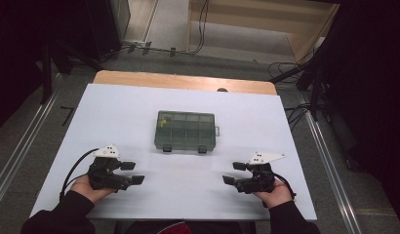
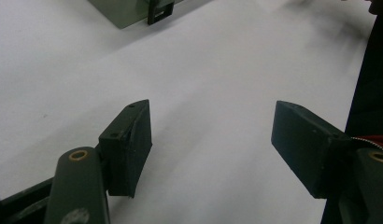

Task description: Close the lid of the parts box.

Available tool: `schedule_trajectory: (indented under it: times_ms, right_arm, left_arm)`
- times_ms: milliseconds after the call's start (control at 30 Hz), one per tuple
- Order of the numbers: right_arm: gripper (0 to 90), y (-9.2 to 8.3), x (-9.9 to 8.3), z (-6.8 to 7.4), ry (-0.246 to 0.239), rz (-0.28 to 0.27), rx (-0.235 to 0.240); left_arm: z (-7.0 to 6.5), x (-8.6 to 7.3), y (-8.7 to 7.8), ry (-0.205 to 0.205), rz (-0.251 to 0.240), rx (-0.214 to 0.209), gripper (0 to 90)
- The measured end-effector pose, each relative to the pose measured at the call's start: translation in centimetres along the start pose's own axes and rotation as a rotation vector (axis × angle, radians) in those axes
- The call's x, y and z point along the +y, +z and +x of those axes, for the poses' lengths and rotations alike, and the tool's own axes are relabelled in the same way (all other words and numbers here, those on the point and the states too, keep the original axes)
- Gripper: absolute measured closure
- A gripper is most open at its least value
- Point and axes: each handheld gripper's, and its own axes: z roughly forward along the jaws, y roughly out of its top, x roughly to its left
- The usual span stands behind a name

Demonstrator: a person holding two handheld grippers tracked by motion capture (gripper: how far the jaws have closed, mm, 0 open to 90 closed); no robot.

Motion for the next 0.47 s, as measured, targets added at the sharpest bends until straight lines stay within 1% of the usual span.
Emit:
schedule_trajectory:
  times_ms: [267, 467]
  right_arm:
    - [26.2, 0.01, -0.01, -0.03, -0.001, -0.001, -0.001]
    - [26.1, 0.02, 0.0, -0.03, 0.0, -0.001, 0.0]
  left_arm:
    - [-0.01, 0.0, 0.04, 0.004, 0.006, 0.005, 29.2]
    - [0.02, 0.02, 0.06, 0.007, 0.013, 0.001, 29.2]
